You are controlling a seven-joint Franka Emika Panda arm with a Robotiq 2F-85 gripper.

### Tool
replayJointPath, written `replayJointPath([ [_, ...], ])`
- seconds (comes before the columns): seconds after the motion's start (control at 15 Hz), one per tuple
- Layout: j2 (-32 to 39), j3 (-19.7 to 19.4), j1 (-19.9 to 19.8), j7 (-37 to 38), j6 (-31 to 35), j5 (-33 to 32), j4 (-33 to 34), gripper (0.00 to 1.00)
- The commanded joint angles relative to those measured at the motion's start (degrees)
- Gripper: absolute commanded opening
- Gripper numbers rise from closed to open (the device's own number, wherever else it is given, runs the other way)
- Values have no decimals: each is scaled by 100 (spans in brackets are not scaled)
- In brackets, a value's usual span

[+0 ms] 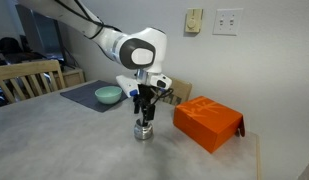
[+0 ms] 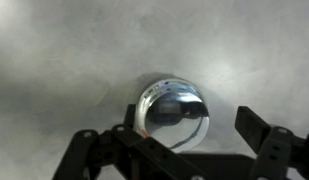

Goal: Open the silver candle container

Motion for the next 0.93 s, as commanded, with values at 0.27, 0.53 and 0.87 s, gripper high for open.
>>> replayJointPath([
  [0.27,447,-142,87,428,-400,70,563,100],
  [0.53,551,-148,80,504,-485,76,695,97],
  [0.87,571,-144,94,559,-558,73,743,55],
])
